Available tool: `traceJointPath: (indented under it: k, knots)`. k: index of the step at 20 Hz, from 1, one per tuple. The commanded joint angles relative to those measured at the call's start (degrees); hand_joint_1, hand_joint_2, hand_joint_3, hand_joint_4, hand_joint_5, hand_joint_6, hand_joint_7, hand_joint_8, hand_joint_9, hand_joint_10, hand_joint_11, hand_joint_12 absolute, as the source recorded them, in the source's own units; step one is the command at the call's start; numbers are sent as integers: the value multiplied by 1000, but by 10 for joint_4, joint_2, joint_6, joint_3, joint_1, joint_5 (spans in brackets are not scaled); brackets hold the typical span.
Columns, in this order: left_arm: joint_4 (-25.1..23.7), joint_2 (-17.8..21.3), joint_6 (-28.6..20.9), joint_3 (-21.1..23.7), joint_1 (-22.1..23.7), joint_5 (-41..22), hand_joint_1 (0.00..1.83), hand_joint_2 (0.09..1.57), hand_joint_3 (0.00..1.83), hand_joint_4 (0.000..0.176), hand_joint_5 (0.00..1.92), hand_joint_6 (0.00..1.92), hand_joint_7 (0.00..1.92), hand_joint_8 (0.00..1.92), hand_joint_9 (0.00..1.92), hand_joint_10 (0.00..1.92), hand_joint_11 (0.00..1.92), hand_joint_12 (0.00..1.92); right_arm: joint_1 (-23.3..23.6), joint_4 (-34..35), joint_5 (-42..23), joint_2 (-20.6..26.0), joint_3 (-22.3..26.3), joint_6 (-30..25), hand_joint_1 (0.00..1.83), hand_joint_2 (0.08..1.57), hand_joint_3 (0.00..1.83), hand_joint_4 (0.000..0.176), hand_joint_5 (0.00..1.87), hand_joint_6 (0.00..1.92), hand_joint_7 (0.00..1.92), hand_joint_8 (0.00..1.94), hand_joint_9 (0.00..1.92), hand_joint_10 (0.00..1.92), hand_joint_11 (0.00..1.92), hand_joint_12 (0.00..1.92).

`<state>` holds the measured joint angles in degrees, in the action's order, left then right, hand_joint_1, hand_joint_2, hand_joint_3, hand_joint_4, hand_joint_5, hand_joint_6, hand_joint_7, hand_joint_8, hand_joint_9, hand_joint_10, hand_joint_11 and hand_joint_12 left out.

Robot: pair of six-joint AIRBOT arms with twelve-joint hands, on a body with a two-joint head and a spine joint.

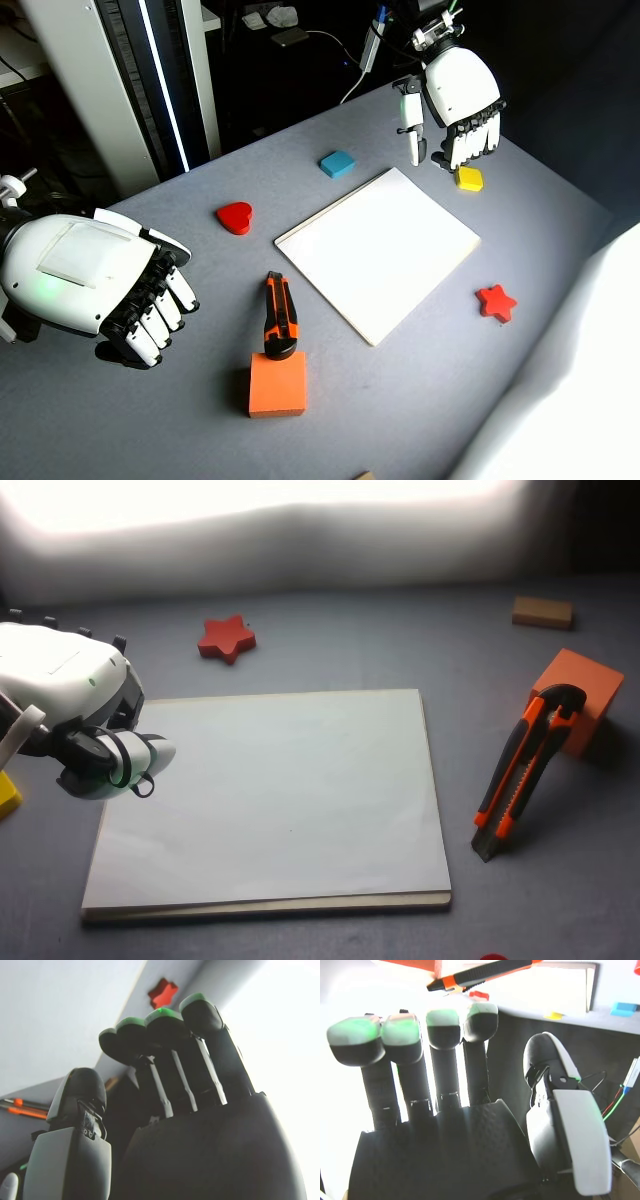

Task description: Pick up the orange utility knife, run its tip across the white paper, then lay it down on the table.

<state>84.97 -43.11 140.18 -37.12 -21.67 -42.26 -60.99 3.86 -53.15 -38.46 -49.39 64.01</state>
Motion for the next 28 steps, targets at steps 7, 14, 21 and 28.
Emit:
traceJointPath:
  k: [7,14,21,28]
  knots:
    - [-36,3,7,-8,3,-26,17,1257,0,28,14,4,113,12,136,13,0,665,1,-26,-95,-5,-2,0,105,1267,20,0,12,77,89,4,0,196,0,308]
    - [-42,3,5,-8,3,-21,0,1254,0,27,6,2,90,5,83,6,0,462,38,-89,-88,-45,-16,21,525,1160,0,0,0,0,0,0,0,0,0,0]
    - [-48,3,8,-10,6,-25,0,1245,0,39,2,1,74,6,71,11,0,440,103,-122,-19,-93,-74,80,994,1107,0,0,0,0,0,0,0,0,0,0]
    - [-41,3,15,-21,29,-35,0,1242,0,40,0,0,84,3,77,2,0,486,119,-138,18,-114,-82,114,983,1166,0,0,0,0,0,0,0,0,0,0]
